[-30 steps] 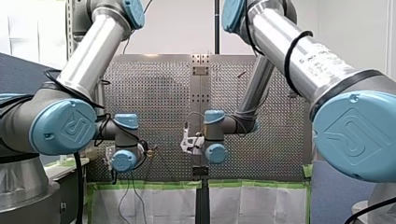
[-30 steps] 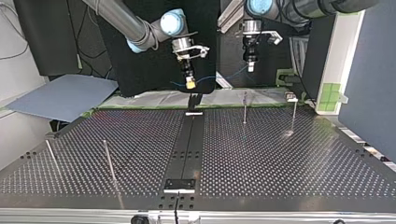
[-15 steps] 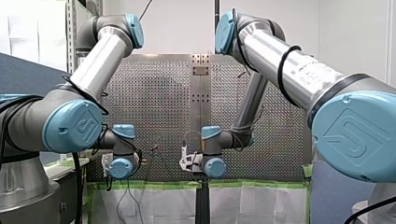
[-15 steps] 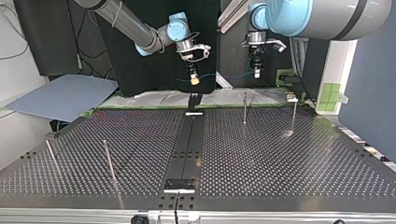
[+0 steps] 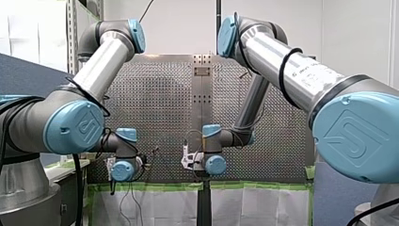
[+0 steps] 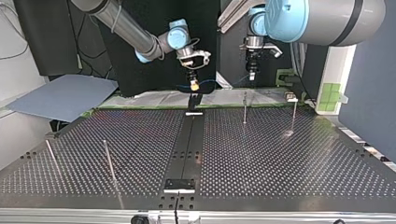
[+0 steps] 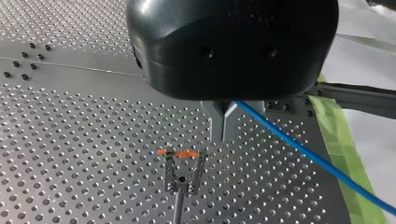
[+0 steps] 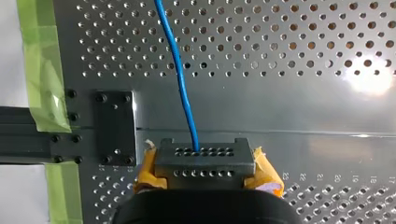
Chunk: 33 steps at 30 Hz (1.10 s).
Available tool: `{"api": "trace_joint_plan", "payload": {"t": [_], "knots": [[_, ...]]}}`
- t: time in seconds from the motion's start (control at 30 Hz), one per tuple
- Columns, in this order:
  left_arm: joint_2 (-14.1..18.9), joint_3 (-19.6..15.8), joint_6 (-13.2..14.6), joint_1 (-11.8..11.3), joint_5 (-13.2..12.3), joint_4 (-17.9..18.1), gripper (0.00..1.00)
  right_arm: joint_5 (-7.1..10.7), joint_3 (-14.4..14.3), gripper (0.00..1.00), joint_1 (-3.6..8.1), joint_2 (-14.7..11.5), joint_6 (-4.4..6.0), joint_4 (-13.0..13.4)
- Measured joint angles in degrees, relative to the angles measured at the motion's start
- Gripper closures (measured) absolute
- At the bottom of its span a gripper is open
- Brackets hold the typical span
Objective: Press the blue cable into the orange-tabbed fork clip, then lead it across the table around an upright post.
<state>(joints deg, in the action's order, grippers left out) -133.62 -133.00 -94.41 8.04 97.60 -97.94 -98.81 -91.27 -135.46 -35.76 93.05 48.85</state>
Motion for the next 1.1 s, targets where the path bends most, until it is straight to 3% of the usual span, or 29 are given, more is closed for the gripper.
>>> {"api": "trace_joint_plan", "payload": {"t": [0.47,1.1], "knots": [[0.0,6.5,0.5,-1.7,-0.4,-6.8,1.00,1.70,1.0,1.00,2.30,0.0,0.12,0.2],[0.0,9.7,0.7,-4.1,-1.3,-10.8,1.00,1.86,1.6,1.00,2.45,0.0,-0.13,-0.6]]}}
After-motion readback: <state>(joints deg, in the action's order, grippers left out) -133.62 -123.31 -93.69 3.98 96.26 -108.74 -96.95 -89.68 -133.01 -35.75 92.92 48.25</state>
